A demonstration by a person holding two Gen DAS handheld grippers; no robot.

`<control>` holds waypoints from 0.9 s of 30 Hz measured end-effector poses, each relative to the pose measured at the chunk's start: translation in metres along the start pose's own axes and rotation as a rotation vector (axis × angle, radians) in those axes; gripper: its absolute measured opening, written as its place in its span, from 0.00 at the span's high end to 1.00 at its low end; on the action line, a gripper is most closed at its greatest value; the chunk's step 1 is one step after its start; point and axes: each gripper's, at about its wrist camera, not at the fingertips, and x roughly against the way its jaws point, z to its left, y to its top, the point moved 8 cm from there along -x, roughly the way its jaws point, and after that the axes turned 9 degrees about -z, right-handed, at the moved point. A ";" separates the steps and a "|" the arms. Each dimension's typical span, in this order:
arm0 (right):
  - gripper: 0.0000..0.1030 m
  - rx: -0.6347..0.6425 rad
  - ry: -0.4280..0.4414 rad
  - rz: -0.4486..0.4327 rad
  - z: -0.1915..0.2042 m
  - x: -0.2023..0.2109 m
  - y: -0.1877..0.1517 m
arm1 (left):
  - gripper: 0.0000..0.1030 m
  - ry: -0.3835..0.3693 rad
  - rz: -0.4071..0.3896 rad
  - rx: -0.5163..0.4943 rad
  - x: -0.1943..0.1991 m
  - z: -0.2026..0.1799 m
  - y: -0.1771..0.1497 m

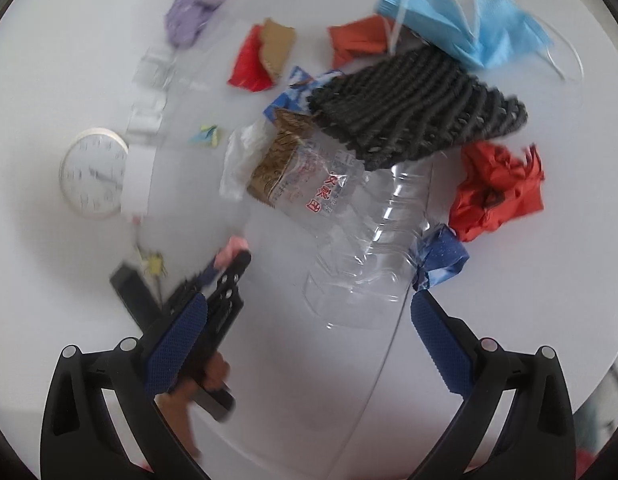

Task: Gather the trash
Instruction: 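Grasp the crumpled pink paper with the left tool while the right tool grasps the clear bottle, then carry both items to the white bin and open both tools to drop them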

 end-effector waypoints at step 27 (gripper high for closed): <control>0.37 -0.242 0.134 0.256 -0.009 -0.035 -0.040 | 0.63 0.108 -0.128 0.050 0.100 -0.024 -0.008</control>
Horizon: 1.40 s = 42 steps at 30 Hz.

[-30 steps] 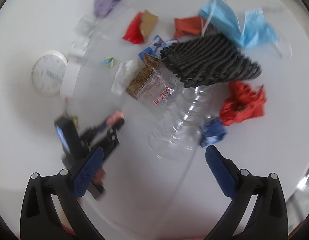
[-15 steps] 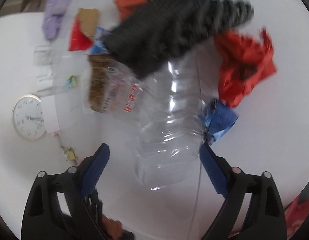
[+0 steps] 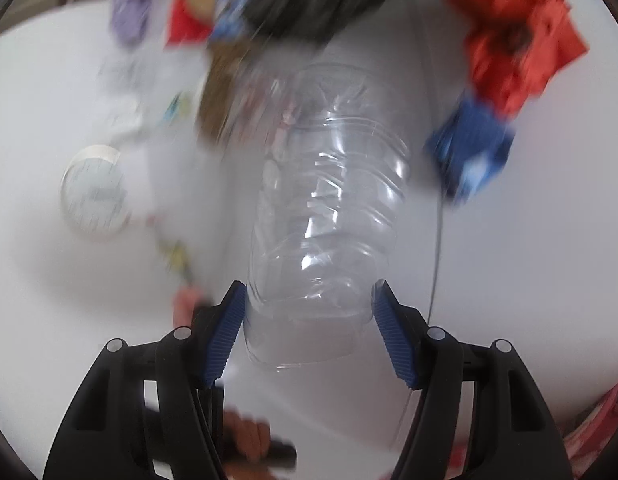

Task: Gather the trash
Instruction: 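Carry both items to the white bin and open both tools to drop them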

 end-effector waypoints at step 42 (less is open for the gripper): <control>0.06 0.221 -0.293 -0.403 -0.328 0.348 0.158 | 0.29 -0.500 0.257 -0.340 -0.024 -0.508 0.029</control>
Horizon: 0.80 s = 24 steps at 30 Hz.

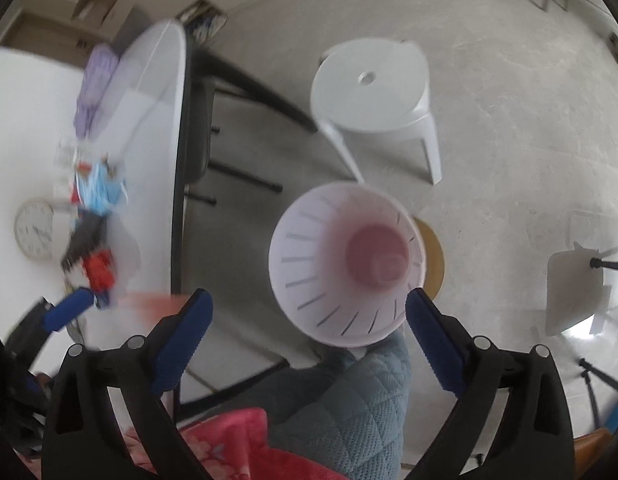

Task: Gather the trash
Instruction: 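Carry both items to the white bin and open both tools to drop them, then grasp the blue crumpled wrapper with the left tool while the right tool grasps the red cloth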

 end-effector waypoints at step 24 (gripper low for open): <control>0.02 0.341 -0.013 -0.188 0.128 0.043 0.034 | 0.09 0.276 -0.184 0.314 0.117 0.120 -0.021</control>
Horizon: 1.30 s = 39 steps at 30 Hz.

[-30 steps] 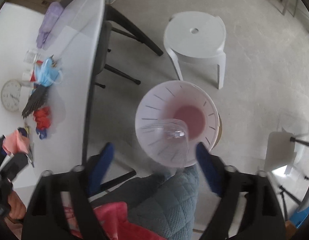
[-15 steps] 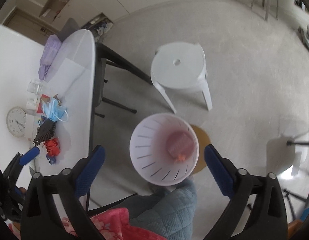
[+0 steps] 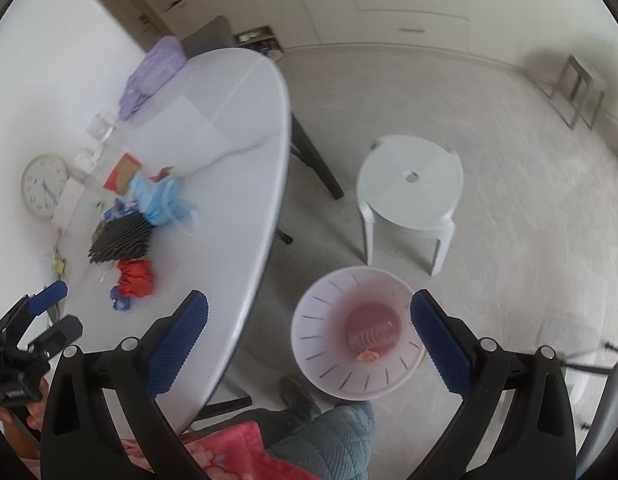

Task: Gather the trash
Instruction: 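Grasp the blue crumpled wrapper with the left tool while the right tool grasps the red cloth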

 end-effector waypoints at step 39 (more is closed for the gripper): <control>0.02 0.487 0.110 0.087 0.270 -0.173 -0.064 | 0.08 0.234 0.039 0.163 0.026 0.188 -0.094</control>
